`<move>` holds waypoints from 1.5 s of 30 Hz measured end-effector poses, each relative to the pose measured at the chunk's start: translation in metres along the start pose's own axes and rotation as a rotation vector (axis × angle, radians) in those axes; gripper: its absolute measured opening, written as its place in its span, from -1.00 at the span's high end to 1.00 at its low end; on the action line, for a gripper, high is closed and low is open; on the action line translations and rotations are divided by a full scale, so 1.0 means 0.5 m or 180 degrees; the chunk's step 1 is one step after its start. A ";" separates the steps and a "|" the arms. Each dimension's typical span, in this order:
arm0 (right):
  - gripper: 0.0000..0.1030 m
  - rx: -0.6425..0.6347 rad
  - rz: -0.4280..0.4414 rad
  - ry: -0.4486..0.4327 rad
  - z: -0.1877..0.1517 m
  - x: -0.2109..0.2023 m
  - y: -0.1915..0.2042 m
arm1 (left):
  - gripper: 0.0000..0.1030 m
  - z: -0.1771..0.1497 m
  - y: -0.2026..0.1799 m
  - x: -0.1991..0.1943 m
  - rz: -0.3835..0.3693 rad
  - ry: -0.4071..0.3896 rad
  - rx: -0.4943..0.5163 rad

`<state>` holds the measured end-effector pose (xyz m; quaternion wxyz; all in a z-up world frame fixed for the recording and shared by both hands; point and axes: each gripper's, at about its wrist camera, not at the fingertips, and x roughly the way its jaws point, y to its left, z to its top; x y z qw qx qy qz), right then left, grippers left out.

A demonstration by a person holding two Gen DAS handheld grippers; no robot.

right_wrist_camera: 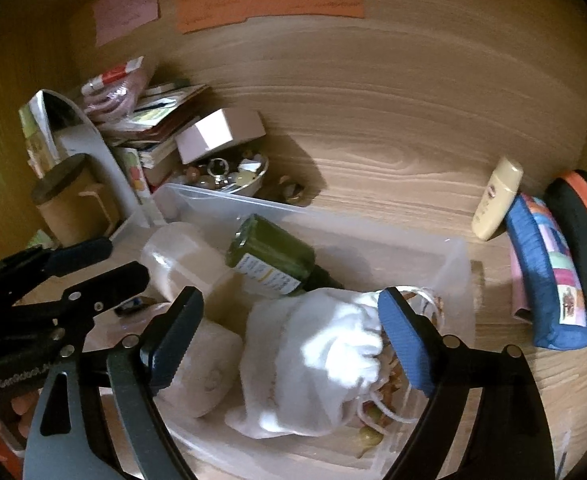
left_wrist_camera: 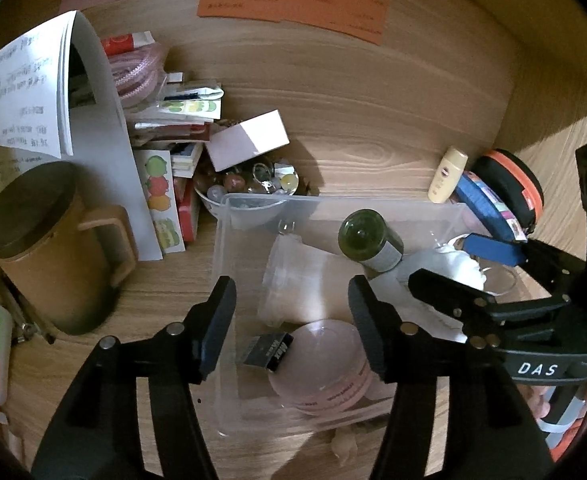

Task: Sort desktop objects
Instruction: 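Lower the Max box and green bottle into the box and open both grippers, then withdraw both grippers from the box toward the items on the desk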

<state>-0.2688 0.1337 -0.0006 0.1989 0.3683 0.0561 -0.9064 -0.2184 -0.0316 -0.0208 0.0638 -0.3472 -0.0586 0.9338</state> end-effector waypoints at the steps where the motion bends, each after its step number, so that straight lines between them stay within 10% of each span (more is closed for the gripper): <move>1: -0.70 -0.0010 0.0011 0.0004 0.000 -0.002 0.002 | -0.13 0.000 -0.001 -0.004 0.0011 -0.0002 0.0010; 13: -0.99 -0.0057 -0.0134 -0.0269 0.001 -0.086 0.017 | -0.76 -0.003 -0.005 -0.105 0.0237 -0.0330 0.0107; 25: -0.99 0.0107 -0.0189 -0.0412 -0.031 -0.173 0.028 | -0.91 -0.051 -0.028 -0.185 0.0301 -0.0479 0.0332; 39: -1.00 0.0164 -0.0479 -0.0449 -0.124 -0.213 0.036 | -0.91 -0.160 -0.042 -0.110 0.0185 0.0024 0.0444; 45: -0.99 0.0161 -0.0457 -0.0303 -0.159 -0.199 0.032 | -0.39 -0.184 -0.052 -0.075 0.0072 0.0302 0.0627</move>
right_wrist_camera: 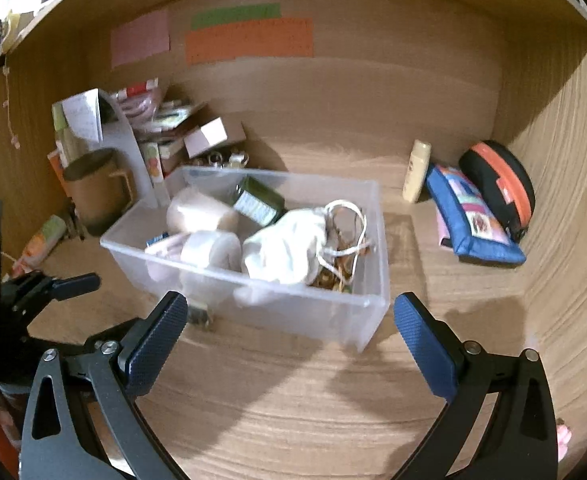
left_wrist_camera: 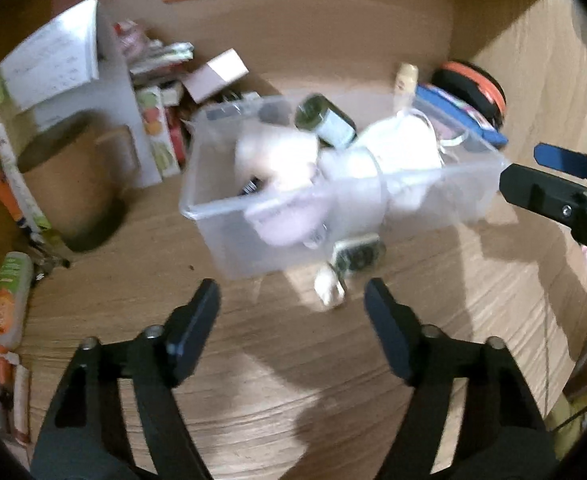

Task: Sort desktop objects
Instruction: 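Withdraw both grippers from the box toward the items on the desk, then grasp the small green square tag with the right gripper while the left approaches the white shell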

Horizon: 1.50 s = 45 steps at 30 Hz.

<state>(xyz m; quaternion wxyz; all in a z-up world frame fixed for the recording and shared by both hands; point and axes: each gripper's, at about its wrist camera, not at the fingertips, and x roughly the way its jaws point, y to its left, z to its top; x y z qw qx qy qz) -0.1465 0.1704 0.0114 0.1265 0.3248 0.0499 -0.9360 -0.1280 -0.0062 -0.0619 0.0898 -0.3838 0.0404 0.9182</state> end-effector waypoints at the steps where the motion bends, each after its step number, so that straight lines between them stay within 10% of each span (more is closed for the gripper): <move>1: -0.99 -0.0009 0.0000 0.0012 -0.005 0.002 0.001 | -0.36 -0.001 -0.002 0.005 -0.0014 0.0025 0.0016; 15: -0.85 -0.0025 0.0258 0.0252 -0.048 0.041 0.013 | 0.24 0.003 -0.039 0.059 -0.0211 0.0287 0.0376; 26: -0.37 -0.0060 0.0404 0.0474 -0.063 0.081 0.037 | 0.43 0.017 -0.023 0.082 -0.0410 0.0335 0.0291; 45: -0.22 -0.0137 0.0621 0.0743 -0.054 0.144 0.103 | 0.65 -0.002 0.052 0.037 -0.0259 0.0183 0.0089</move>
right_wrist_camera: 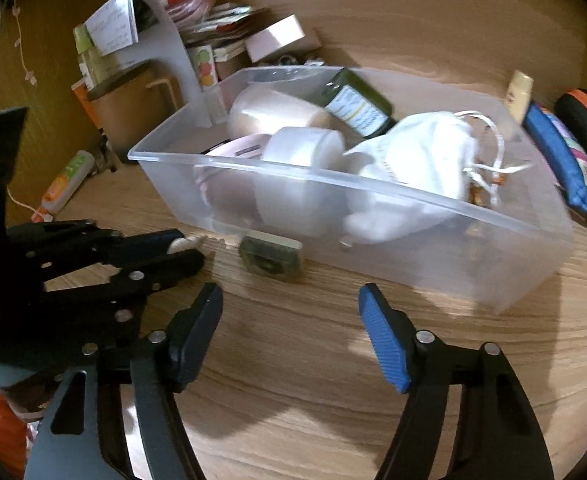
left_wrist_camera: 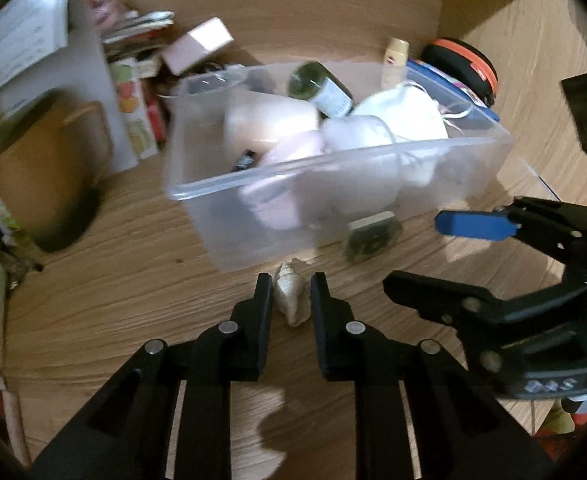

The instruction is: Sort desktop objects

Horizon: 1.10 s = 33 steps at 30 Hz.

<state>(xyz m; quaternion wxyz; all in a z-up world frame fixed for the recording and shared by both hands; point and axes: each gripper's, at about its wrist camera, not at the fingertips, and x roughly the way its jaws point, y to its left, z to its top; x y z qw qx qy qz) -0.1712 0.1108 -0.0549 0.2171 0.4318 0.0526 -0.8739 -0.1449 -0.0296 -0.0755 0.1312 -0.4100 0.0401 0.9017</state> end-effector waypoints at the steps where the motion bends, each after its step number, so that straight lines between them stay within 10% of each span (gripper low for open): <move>1: -0.13 0.0003 -0.0008 0.0009 0.002 0.006 0.004 | 0.65 -0.002 0.005 -0.005 0.0000 -0.0015 -0.0022; 17: 0.36 0.0223 -0.0468 -0.0003 0.026 0.051 0.046 | 0.65 -0.025 0.049 -0.047 -0.0104 -0.0186 -0.0190; 33: 0.37 0.0208 -0.0202 -0.0296 0.023 -0.032 0.020 | 0.65 -0.017 0.042 -0.077 -0.0156 -0.0312 -0.0328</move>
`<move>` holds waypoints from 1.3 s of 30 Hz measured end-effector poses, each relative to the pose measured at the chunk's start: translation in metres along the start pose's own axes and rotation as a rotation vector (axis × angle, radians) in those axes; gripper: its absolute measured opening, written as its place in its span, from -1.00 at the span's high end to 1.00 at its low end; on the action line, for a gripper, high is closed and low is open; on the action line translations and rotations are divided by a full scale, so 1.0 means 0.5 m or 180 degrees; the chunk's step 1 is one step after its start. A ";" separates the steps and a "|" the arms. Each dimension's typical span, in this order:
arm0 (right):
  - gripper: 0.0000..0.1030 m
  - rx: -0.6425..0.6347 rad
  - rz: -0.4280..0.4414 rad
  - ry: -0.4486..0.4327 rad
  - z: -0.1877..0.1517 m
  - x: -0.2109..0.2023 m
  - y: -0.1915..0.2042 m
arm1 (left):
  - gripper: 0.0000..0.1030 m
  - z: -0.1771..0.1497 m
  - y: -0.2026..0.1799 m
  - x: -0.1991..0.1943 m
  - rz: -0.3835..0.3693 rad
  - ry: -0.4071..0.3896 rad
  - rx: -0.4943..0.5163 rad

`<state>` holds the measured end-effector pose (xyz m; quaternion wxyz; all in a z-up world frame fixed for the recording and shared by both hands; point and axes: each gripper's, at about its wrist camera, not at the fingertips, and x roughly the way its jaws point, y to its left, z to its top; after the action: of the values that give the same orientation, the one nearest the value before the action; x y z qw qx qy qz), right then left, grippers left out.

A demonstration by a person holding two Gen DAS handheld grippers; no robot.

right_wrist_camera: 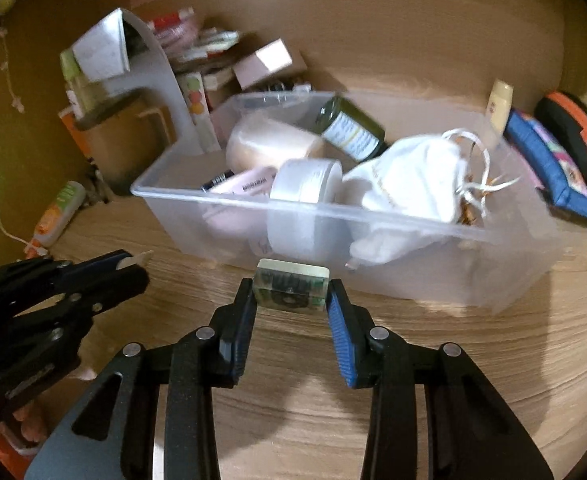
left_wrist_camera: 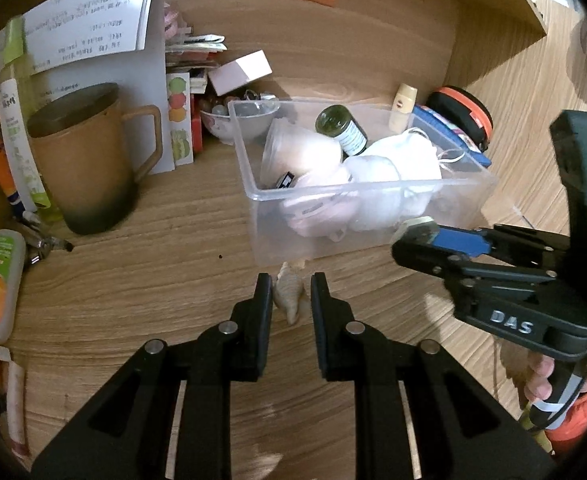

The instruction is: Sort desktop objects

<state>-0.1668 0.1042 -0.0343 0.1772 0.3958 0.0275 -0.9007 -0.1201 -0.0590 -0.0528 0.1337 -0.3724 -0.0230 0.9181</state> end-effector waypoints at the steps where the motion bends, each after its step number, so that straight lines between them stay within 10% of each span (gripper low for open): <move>1: 0.37 -0.0011 0.0004 -0.0042 -0.001 -0.011 0.000 | 0.65 0.002 -0.003 -0.002 0.0002 -0.0014 -0.0002; 39: 0.37 0.0131 0.0136 -0.0745 0.013 -0.202 -0.155 | 0.65 0.100 -0.106 -0.072 0.0334 -0.0661 -0.0042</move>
<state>-0.1348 0.2057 0.0364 0.1902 0.2920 -0.0203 -0.9371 -0.1177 -0.0147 0.0152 0.0800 -0.2768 -0.0232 0.9573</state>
